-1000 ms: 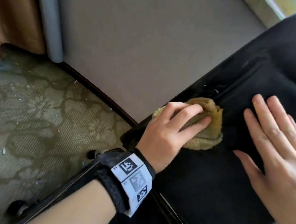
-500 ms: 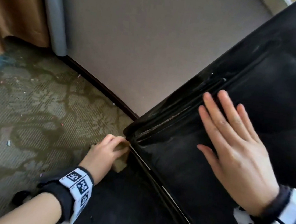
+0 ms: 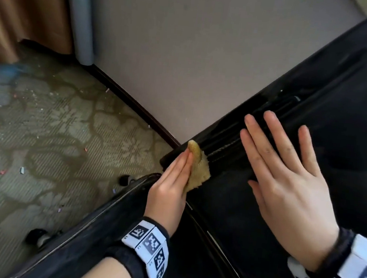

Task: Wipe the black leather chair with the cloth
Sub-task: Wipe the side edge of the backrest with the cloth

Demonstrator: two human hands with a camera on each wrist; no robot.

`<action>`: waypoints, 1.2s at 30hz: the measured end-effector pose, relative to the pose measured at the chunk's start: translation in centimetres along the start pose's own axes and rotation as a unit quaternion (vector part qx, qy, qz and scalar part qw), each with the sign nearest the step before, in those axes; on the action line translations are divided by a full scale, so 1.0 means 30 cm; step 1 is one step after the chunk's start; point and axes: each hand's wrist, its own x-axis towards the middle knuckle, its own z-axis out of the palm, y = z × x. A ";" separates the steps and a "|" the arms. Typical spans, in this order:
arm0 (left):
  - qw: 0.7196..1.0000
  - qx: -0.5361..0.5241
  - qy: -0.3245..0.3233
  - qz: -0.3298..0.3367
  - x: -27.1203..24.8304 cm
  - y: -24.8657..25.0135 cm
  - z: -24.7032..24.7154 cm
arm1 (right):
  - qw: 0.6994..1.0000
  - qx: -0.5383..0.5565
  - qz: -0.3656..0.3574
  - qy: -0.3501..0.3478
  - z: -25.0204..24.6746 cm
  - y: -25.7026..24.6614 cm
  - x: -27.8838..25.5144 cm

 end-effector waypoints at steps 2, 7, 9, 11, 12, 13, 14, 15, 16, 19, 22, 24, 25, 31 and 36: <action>1.000 0.002 -0.016 0.015 0.013 -0.026 -0.006 | 1.000 -0.008 0.003 -0.004 0.003 0.002 -0.001; 0.989 0.056 -0.108 -0.084 -0.079 -0.168 -0.040 | 1.000 -0.024 -0.004 -0.010 0.002 0.007 -0.003; 0.973 0.029 -0.081 -0.215 -0.156 -0.219 -0.075 | 0.999 -0.031 -0.004 -0.011 0.007 0.006 -0.003; 0.937 0.009 -0.028 -0.347 -0.168 -0.231 -0.100 | 0.999 -0.031 0.002 -0.006 0.011 -0.005 -0.002; 0.919 0.020 -0.013 -0.392 -0.144 -0.222 -0.105 | 1.000 -0.030 0.005 -0.005 0.011 -0.011 -0.001; 0.906 0.024 -0.006 -0.422 -0.111 -0.216 -0.101 | 1.000 -0.030 0.007 -0.004 0.011 -0.018 0.001; 0.897 0.015 -0.010 -0.442 -0.075 -0.208 -0.090 | 1.000 -0.029 0.009 -0.006 0.012 -0.025 0.000; 0.891 0.002 -0.024 -0.454 -0.034 -0.196 -0.075 | 0.999 -0.029 0.011 -0.007 0.010 -0.027 0.001; 0.888 -0.010 -0.045 -0.458 0.001 -0.180 -0.056 | 0.999 -0.031 0.013 -0.010 0.008 -0.029 0.001; 0.883 -0.063 -0.094 -0.456 0.076 -0.127 0.006 | 0.999 -0.038 0.008 -0.018 0.006 -0.024 0.001; 0.862 -0.145 -0.062 -0.481 0.122 -0.086 0.022 | 0.999 -0.043 0.004 -0.018 0.008 -0.016 0.002; 0.841 -0.204 -0.026 -0.500 0.115 -0.072 -0.011 | 0.999 -0.039 0.009 -0.015 0.010 -0.020 -0.002; 0.837 -0.224 -0.018 -0.498 0.109 -0.071 -0.037 | 0.999 -0.035 0.013 -0.010 0.011 -0.023 -0.001; 0.880 -0.110 -0.018 -0.461 0.139 -0.136 -0.048 | 0.999 -0.039 0.010 -0.003 0.008 -0.033 0.005; 0.835 -0.129 -0.093 -0.527 0.149 -0.148 0.075 | 0.999 -0.047 0.005 -0.002 0.008 -0.028 0.007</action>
